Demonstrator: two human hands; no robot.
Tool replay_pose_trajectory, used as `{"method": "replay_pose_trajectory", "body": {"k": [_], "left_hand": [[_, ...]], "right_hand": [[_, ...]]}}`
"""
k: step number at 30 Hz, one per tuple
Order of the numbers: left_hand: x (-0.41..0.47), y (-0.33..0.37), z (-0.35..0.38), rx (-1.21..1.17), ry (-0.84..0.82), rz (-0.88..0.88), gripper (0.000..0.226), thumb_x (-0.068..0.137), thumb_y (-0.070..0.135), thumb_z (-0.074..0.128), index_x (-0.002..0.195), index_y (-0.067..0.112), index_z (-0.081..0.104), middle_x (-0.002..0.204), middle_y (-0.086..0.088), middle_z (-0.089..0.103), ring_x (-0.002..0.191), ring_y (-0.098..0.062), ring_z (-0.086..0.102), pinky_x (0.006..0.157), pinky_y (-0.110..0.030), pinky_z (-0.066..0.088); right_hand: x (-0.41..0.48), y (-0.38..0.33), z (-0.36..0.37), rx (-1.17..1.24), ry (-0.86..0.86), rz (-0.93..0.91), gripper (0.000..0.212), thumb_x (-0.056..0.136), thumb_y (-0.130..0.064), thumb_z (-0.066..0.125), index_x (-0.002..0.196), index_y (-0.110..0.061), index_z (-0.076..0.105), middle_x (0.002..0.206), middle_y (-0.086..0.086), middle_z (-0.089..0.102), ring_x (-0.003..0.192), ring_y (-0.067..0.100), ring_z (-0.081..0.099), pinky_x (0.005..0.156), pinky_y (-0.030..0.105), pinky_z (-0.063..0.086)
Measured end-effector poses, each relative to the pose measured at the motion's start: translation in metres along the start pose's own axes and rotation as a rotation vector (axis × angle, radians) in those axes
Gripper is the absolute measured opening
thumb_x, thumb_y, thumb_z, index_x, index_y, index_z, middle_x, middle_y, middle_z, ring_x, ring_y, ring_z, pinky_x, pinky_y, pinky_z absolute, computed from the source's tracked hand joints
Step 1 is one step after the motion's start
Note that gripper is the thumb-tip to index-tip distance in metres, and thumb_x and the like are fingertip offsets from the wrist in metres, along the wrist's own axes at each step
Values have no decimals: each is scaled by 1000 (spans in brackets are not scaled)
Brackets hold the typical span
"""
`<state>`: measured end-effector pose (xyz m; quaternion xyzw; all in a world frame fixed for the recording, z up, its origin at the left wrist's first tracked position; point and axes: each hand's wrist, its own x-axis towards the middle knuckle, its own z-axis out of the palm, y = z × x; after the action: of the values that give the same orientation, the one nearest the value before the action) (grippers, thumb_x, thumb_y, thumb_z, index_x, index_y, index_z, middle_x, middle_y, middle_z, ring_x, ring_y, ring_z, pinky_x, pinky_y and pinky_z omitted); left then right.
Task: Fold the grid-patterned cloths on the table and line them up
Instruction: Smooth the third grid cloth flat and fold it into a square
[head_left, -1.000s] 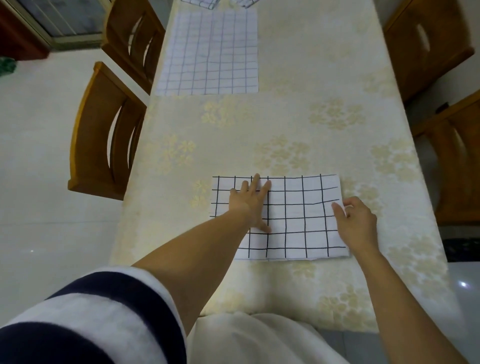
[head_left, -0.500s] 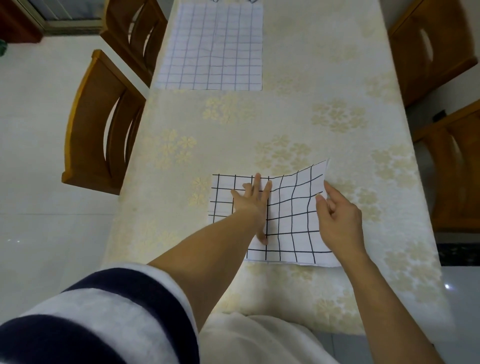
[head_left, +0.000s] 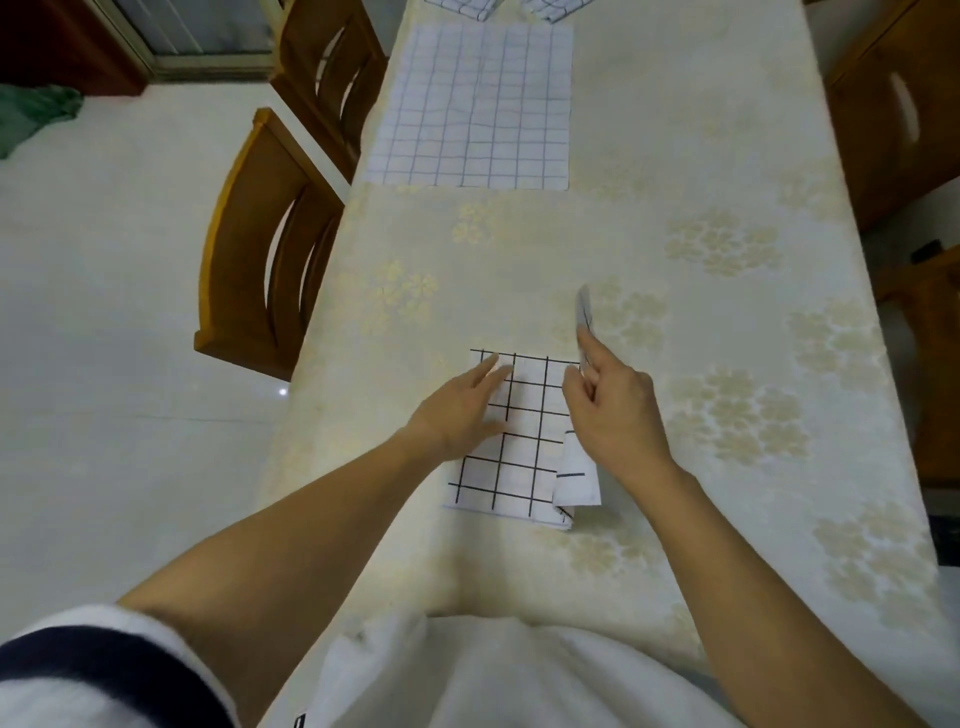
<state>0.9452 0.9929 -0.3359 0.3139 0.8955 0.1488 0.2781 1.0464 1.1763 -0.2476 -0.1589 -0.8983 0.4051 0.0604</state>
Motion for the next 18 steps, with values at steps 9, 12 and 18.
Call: {"method": "replay_pose_trajectory", "body": {"k": [9, 12, 18], "left_hand": [[-32, -37, 2, -141, 44, -172, 53, 106, 33, 47, 157, 23, 33, 164, 2, 30, 146, -22, 36, 117, -38, 33], [-36, -48, 5, -84, 30, -131, 45, 109, 25, 37, 153, 21, 41, 165, 0, 30, 148, -23, 35, 120, -38, 31], [-34, -48, 14, -62, 119, -105, 43, 108, 35, 42, 148, 20, 50, 161, 0, 37, 145, -25, 35, 117, -42, 35]], "right_hand": [[5, -17, 74, -106, -303, -69, 62, 102, -47, 43, 156, -25, 23, 76, -5, 62, 79, 19, 60, 72, 40, 53], [-5, 19, 75, -228, -93, -209, 51, 101, -37, 49, 147, -15, 46, 113, 3, 67, 108, 26, 59, 95, 43, 48], [-11, 73, 78, -663, -445, -133, 75, 100, -59, 35, 159, -27, 2, 167, 1, -4, 153, 29, -7, 124, 45, 0]]}}
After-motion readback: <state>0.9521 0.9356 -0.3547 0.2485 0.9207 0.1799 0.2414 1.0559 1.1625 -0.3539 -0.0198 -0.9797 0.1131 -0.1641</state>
